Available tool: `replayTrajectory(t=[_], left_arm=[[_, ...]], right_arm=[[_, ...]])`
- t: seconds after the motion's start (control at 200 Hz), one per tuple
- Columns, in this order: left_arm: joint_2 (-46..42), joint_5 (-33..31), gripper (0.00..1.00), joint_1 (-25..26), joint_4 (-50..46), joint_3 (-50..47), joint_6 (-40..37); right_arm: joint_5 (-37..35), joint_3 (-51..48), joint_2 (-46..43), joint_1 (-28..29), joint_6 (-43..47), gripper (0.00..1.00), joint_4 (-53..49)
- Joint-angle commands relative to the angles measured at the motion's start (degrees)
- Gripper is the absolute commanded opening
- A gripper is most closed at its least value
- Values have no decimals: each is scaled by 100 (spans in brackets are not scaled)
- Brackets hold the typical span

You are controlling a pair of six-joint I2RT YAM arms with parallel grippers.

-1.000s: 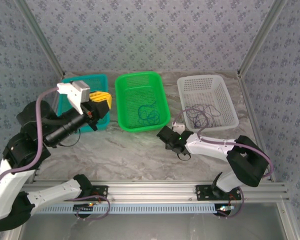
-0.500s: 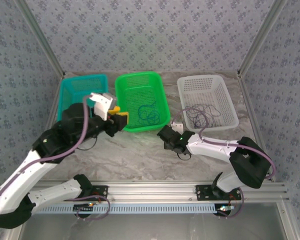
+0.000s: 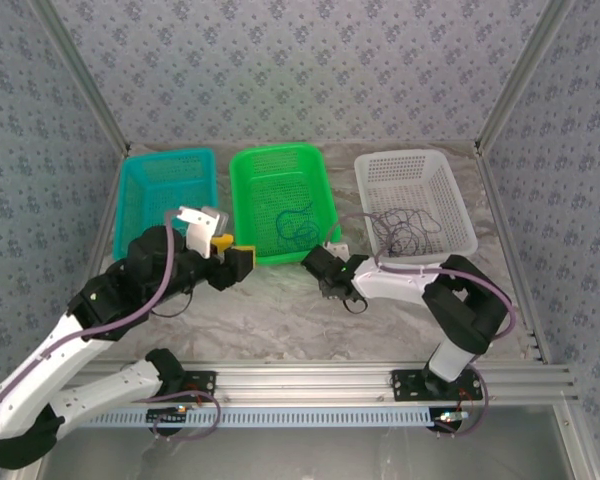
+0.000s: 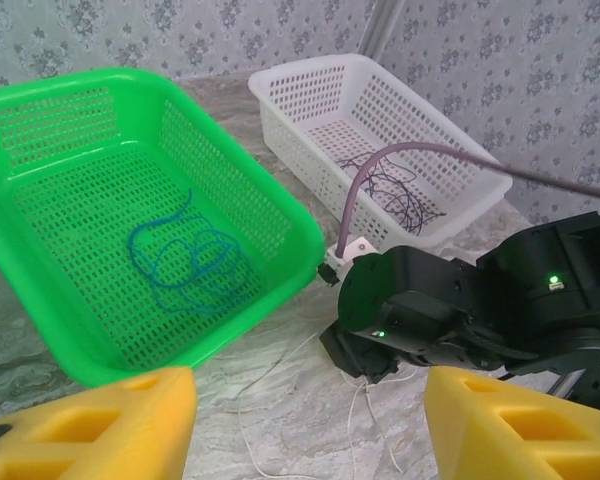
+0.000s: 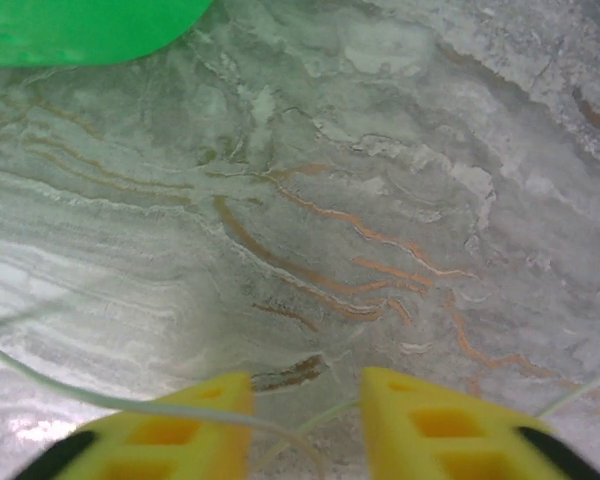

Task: Untangle the cables

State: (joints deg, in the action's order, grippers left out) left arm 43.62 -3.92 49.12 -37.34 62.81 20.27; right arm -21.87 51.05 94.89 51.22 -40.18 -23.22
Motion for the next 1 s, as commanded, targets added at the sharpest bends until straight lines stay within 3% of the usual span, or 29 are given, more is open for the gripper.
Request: replayTrajectory(t=[0.0, 0.215, 0.335, 0.635, 0.994], left_arm=[[-73, -94, 62, -37, 28, 5, 82], [-22, -37, 64, -41, 184, -223, 154], [233, 184, 65, -39, 247, -330, 336], [472, 918, 65, -37, 1198, -1191, 1170], [1160, 1699, 66, -27, 2513, -2090, 2204]], right_arm=[[-359, 199, -116, 154, -14, 26, -260], [-1294, 386, -729, 657, -202, 8, -1503], [-1544, 338, -1379, 714, -394, 5, -1828], [-2034, 185, -2912, 731, -301, 3, -1635], [-2336, -144, -3848, 935, 174, 1, -896]])
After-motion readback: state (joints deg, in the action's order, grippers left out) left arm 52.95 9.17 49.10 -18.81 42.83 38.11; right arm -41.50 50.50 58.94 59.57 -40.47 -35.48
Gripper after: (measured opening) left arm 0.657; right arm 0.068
